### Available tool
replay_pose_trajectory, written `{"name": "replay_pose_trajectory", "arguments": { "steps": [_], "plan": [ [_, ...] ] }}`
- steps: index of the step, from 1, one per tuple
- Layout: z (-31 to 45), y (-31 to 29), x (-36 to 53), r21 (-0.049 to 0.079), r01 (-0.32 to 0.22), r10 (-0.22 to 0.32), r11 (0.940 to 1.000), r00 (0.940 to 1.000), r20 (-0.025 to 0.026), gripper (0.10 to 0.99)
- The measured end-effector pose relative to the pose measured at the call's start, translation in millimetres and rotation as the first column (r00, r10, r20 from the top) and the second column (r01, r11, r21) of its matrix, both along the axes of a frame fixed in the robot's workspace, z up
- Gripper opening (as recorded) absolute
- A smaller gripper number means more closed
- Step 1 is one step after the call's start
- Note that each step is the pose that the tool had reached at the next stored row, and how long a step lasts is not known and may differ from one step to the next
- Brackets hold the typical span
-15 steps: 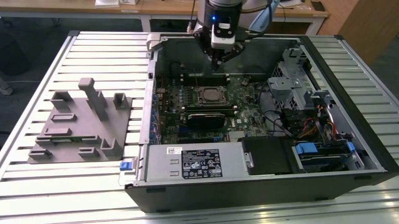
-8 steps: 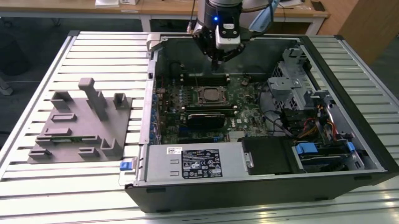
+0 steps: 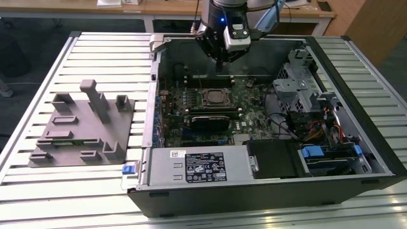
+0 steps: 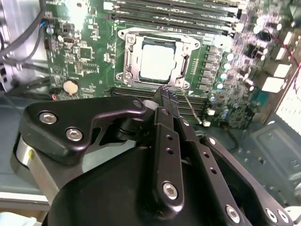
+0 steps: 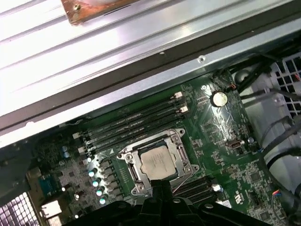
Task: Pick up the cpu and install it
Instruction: 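Install the first cpu locking lever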
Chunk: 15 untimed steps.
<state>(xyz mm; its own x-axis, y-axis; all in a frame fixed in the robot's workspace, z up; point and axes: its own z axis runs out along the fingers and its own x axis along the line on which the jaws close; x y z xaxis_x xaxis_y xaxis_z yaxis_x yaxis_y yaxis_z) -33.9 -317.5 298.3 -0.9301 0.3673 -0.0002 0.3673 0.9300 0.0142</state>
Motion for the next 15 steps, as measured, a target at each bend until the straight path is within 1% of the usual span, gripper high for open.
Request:
{"name": "replay_pose_trajectory", "arguments": {
  "steps": [2,4,8,11,15],
  "plan": [
    [-0.2,0.0,0.0,0.0,-0.037,0.037,0.9993,0.9993,0.0,0.106],
    [-0.3,0.0,0.0,0.0,-0.073,0.073,0.9973,0.9973,0.0,0.106],
    [-0.9,0.0,0.0,0.0,-0.144,0.144,0.9895,0.9895,0.0001,0.106],
    [-1.6,0.0,0.0,0.0,-0.199,0.199,0.98,0.98,0.0001,0.106],
    [-2.8,0.0,0.0,0.0,-0.269,0.269,0.9633,0.9633,0.0001,0.106]
  ]
}}
